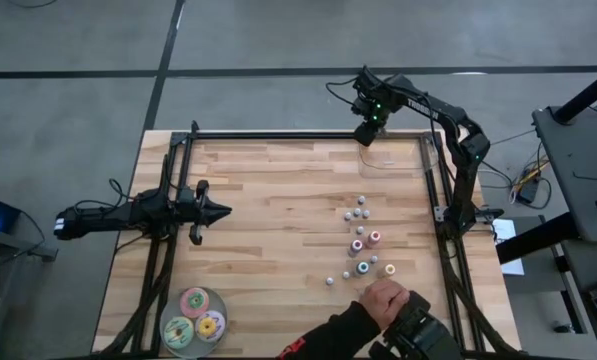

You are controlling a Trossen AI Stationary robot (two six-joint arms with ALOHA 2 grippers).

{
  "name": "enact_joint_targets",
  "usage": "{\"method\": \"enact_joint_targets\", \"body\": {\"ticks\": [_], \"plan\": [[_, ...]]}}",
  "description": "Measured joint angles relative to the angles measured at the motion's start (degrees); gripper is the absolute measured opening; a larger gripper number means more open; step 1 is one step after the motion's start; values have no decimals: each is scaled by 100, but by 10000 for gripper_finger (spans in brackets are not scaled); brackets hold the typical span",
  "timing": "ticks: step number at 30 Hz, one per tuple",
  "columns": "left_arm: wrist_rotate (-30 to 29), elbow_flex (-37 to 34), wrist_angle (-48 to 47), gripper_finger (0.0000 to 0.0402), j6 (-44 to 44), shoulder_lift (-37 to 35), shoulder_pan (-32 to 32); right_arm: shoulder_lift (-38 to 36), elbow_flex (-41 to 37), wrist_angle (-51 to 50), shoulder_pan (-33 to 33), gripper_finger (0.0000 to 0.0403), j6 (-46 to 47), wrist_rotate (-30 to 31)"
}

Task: Pick & Place food coloring
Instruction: Put the top yellow big food coloring bottle into the bin, then put the big orange food coloring bottle into the bin

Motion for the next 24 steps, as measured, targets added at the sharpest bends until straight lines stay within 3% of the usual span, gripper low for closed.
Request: {"method": "enact_joint_targets", "body": {"ticks": [11, 24], "plan": [[-1, -1, 1, 0, 2, 0, 0, -9, -97, 80, 0, 164, -61, -7], [1, -1, 1, 0, 0, 0, 0, -289, -100, 45, -2, 171, -102, -15]]}}
